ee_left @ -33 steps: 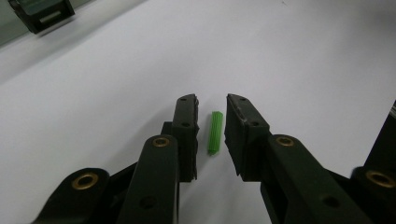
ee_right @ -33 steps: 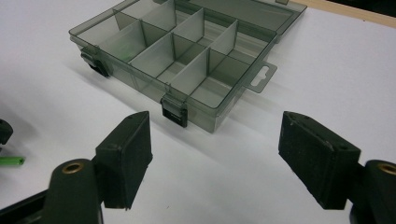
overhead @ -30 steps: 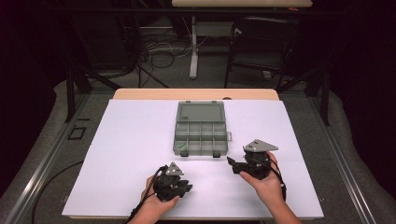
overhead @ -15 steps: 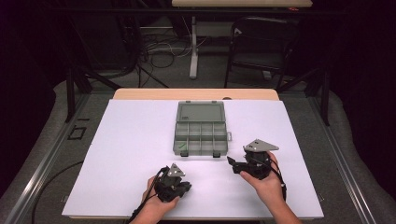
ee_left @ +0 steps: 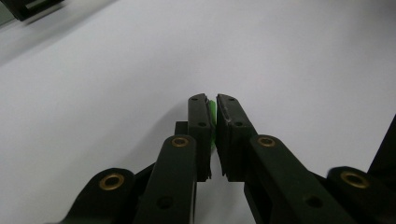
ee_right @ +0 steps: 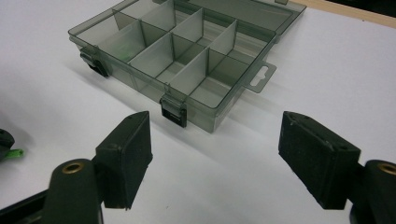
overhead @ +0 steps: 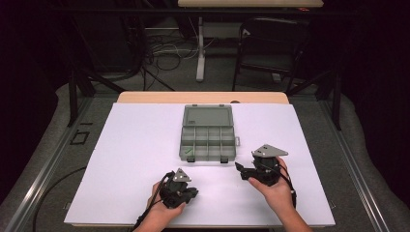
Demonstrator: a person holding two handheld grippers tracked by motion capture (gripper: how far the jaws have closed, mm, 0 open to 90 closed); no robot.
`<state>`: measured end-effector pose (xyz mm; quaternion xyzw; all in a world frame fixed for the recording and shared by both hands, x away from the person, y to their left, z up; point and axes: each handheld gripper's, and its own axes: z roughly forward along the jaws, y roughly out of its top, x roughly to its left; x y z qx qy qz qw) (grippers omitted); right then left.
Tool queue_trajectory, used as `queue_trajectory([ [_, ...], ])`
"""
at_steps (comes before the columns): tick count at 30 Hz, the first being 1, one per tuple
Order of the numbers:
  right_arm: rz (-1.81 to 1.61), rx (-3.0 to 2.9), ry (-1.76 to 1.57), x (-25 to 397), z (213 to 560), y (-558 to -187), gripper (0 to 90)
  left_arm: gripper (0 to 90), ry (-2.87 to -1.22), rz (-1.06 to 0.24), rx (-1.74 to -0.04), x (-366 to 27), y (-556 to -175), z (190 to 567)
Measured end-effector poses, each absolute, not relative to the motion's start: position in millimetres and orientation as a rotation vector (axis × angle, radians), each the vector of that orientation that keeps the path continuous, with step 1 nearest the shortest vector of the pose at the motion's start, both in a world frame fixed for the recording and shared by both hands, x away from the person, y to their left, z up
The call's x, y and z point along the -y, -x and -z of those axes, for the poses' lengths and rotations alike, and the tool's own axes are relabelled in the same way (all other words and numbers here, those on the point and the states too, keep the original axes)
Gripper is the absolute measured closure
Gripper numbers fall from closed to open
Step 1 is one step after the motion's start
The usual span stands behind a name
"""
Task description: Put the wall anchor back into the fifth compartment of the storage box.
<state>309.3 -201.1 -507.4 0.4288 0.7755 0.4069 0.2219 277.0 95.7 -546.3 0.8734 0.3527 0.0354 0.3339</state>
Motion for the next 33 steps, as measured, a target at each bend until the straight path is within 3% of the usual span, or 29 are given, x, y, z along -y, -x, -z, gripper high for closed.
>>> queue_trajectory([
  [33,-1.126,-2.137,-1.181,202,507,-310,25.2,85.0,-2.142,-0.093,-1.005,-125,-304,508],
])
